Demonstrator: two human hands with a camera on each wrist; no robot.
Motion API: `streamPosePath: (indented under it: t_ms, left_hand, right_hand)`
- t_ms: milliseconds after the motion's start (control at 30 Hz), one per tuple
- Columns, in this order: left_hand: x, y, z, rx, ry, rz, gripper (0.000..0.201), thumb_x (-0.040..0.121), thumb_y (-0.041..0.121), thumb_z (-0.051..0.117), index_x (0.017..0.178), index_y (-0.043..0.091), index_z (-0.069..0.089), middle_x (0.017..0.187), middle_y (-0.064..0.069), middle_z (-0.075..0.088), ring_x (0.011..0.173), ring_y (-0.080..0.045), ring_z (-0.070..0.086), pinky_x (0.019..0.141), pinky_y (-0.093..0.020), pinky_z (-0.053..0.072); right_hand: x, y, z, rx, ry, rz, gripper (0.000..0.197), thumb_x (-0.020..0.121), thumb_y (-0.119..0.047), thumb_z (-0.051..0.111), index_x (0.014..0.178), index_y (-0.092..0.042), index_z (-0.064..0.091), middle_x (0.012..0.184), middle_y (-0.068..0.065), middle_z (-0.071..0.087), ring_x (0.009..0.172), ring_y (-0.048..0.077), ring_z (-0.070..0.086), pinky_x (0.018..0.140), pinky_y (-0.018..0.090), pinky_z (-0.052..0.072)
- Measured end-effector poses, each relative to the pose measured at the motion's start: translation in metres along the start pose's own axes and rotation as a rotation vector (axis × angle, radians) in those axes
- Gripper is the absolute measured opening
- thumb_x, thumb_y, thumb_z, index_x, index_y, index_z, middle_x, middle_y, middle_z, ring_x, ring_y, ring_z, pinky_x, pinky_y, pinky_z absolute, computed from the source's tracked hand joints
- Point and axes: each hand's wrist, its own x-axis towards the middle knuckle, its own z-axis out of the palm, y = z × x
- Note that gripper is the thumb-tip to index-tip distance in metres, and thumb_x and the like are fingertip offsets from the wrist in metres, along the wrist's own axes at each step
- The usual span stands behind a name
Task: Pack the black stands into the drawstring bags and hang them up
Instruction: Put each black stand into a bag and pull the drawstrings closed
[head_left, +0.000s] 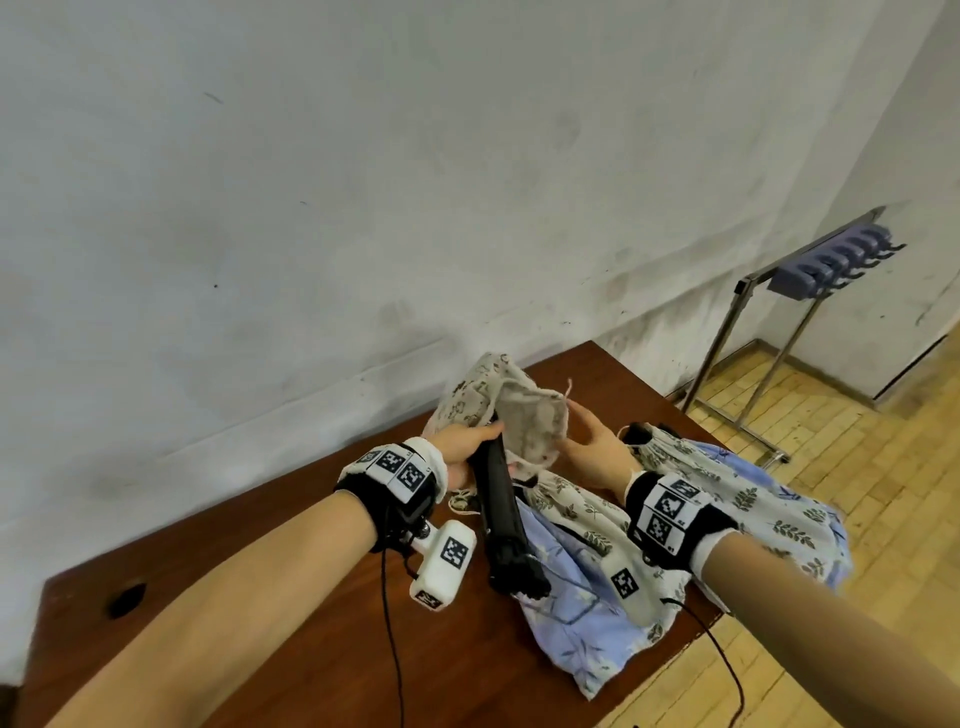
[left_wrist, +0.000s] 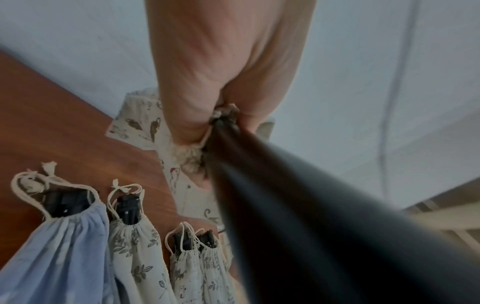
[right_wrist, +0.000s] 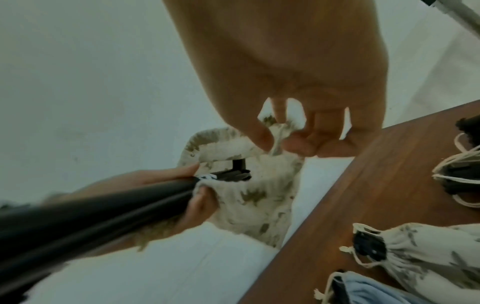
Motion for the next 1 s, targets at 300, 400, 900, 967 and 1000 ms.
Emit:
streamPosePath:
  t_ms: [300, 400, 900, 967, 1000]
  left_hand:
    - [-0.023, -0.005, -0.014, 0.135, -0.223, -0.098, 0.025, 0.096, 0.016, 0.049, 0.116, 0.002, 0.054, 0.097, -0.013, 0.064, 0.086, -0.026, 0.064, 0.087, -0.039, 0.053]
    - [-0.031, -0.001, -0.019, 0.161, -0.252, -0.093, 0.019, 0.094, 0.009, 0.046, 0.103, 0.001, 0.061, 0.090, -0.013, 0.068, 0.082, -0.026, 0.065, 0.090, -0.039, 0.050]
    - [-0.036, -0.009, -0.026, -0.157, -0.183, -0.153, 0.049, 0.100, 0.041, 0.035, 0.128, 0.004, 0.051, 0.112, -0.014, 0.065, 0.097, -0.025, 0.066, 0.082, -0.036, 0.056]
    - [-0.039, -0.006, -0.025, -0.168, -0.156, -0.171, 0.047, 0.100, 0.035, 0.040, 0.130, 0.000, 0.048, 0.113, -0.014, 0.061, 0.102, -0.024, 0.061, 0.088, -0.034, 0.052]
    - [-0.041, -0.004, -0.022, -0.221, -0.154, -0.207, 0.046, 0.100, 0.029, 0.042, 0.133, -0.003, 0.044, 0.115, -0.014, 0.059, 0.105, -0.025, 0.059, 0.089, -0.031, 0.050]
  right_hand:
    - [-0.003, 0.004, 0.026, 0.446, -0.280, 0.128, 0.023, 0.095, -0.018, 0.058, 0.116, -0.021, 0.065, 0.094, 0.002, 0.061, 0.073, 0.012, 0.053, 0.067, 0.028, 0.051]
    - [0.002, 0.010, 0.033, 0.349, -0.131, 0.090, 0.026, 0.093, -0.001, 0.055, 0.115, -0.007, 0.068, 0.080, 0.006, 0.062, 0.056, 0.006, 0.054, 0.048, 0.017, 0.044]
    - [-0.061, -0.045, 0.023, 0.280, -0.372, -0.332, 0.075, 0.084, 0.017, 0.047, 0.149, -0.018, 0.029, 0.138, -0.002, 0.049, 0.078, -0.010, 0.063, 0.063, 0.008, 0.046]
    - [-0.061, -0.042, 0.022, 0.163, -0.506, -0.363, 0.087, 0.078, 0.008, 0.054, 0.151, -0.025, 0.020, 0.152, -0.005, 0.031, 0.120, -0.001, 0.050, 0.083, 0.010, 0.045]
    - [-0.061, -0.040, 0.022, 0.099, -0.548, -0.369, 0.092, 0.073, 0.000, 0.058, 0.151, -0.029, 0.019, 0.155, -0.007, 0.026, 0.133, 0.005, 0.040, 0.093, 0.013, 0.042]
